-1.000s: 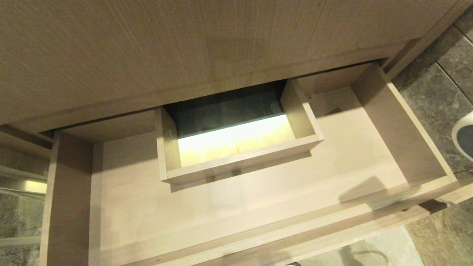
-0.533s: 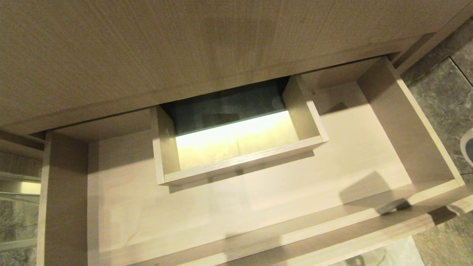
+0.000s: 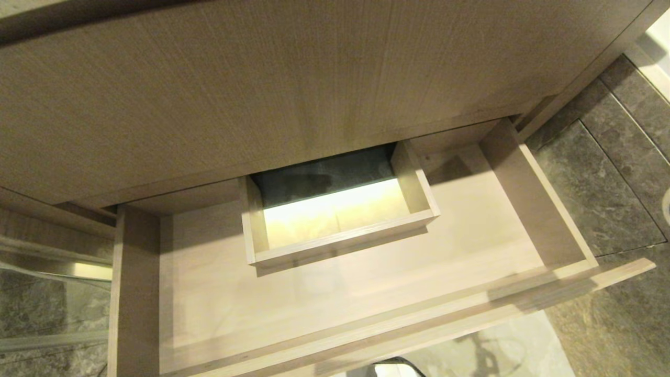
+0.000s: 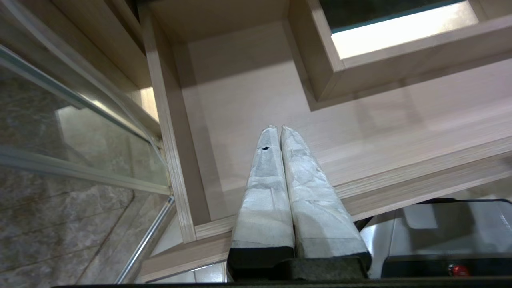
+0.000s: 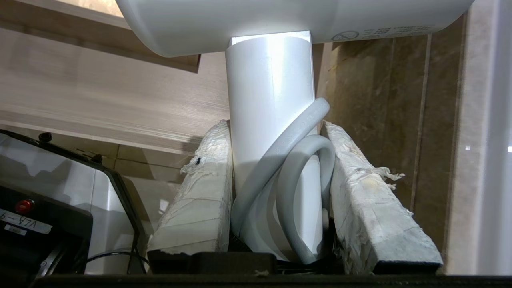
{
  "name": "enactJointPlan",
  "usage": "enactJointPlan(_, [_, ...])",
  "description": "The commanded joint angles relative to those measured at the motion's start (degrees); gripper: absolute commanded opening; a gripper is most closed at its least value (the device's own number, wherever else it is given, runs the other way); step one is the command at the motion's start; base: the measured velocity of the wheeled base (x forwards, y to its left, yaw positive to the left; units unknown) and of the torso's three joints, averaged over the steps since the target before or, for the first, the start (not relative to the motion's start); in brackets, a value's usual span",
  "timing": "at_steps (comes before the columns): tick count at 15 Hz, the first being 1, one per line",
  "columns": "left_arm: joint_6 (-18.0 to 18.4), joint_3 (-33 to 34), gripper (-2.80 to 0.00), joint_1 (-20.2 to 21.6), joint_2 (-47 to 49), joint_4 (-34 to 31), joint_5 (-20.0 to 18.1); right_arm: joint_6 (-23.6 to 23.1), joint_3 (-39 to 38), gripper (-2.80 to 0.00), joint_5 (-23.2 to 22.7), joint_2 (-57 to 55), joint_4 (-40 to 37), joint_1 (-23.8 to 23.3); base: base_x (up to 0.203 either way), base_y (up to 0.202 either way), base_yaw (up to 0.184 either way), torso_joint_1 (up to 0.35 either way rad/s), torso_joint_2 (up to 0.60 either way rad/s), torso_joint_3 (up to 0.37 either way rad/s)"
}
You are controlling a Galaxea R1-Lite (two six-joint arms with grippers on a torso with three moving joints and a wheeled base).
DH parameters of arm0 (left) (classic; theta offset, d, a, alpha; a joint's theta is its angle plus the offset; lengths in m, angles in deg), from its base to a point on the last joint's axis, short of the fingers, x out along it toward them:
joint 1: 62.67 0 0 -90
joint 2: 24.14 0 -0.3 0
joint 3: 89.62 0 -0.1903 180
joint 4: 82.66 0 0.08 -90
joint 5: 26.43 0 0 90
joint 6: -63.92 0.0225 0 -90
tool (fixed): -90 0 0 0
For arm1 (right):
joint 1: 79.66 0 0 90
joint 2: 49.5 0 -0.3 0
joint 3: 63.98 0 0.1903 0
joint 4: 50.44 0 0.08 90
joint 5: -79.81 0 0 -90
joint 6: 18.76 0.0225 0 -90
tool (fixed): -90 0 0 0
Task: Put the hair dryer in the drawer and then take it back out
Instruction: Place it on the countertop
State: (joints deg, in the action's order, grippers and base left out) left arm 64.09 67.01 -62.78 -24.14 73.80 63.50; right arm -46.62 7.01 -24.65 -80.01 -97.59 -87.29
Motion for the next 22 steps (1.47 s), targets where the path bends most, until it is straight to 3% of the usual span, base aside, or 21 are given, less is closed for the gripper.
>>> enactJointPlan(1, [0.01, 0.09, -2.80, -0.06, 0.00, -0.01, 0.07, -0.18, 0.01, -2.80, -0.13, -0.16, -0.12, -0.10, 0.000, 0.000, 0.000, 0.166, -0.47, -0.219])
enactJointPlan(5, [0.01, 0.05, -2.80, -0.01, 0.00, -0.01, -0.01, -0.18, 0.18, -2.80, -0.13, -0.42, 0.40, -0.10, 0.000, 0.000, 0.000, 0.113, -0.49, -0.218])
enactJointPlan(22, [0.01, 0.09, -2.80, 0.02, 0.00, -0.01, 0.04, -0.09, 0.17, -2.80, 0.04, -0.69, 3.66, -0.09, 0.000, 0.000, 0.000, 0.317, -0.54, -0.260])
